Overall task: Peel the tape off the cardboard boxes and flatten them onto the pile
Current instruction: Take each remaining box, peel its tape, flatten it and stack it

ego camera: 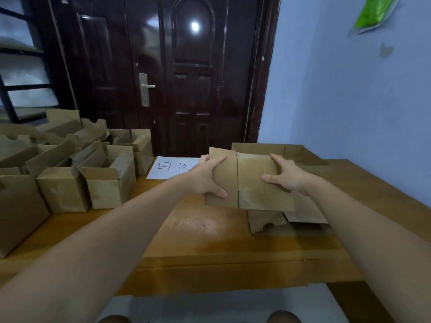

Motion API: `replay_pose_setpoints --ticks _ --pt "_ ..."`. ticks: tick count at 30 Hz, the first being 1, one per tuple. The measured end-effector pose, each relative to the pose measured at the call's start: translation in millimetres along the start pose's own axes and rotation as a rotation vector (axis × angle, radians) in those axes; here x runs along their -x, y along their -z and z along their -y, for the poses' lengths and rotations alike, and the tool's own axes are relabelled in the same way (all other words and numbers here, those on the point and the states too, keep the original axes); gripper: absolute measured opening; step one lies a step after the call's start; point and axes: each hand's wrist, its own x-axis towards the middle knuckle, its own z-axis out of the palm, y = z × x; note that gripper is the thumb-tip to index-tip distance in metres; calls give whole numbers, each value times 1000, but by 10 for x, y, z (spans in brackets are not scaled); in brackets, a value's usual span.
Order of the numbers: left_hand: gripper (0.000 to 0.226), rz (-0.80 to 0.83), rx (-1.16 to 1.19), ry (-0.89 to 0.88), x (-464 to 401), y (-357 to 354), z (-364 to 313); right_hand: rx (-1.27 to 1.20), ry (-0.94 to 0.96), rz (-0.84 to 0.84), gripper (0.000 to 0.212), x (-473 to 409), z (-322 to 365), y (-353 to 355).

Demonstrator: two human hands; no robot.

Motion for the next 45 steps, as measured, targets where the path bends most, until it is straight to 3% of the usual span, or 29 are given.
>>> replay_pose_setpoints --ticks 6,12,16,18,21,27,32,38,45 --pt "125 38 13 38 -443 -723 -467 120 -97 -128 77 109 -579 350" --pt "88 107 -60 106 -763 -1300 -733 199 -177 -215 45 40 -1190 293" --pt "76 174 -363 40 -794 -1527 -689 273 -145 -233 25 -28 -1425 88" --pt "70 184 -537 -26 -780 -1585 -639 415 -120 -204 34 -64 -1498 -34" --pt "70 218 -568 -46 -806 -1620 -596 599 -85 -100 40 -117 -1533 -220" --pt "75 227 -562 -9 -850 -1642 -572 609 -74 -110 51 -141 -1575 -392" --pt "73 294 -627 -15 -808 -1700 -577 604 -164 -33 45 -130 -1525 -418" --pt "70 304 -667 -50 -786 -1717 -585 573 -126 4 79 -9 -1515 -421" --pt "72 252 -616 -91 -778 -1697 -511 608 -151 143 73 -47 -1474 -347"
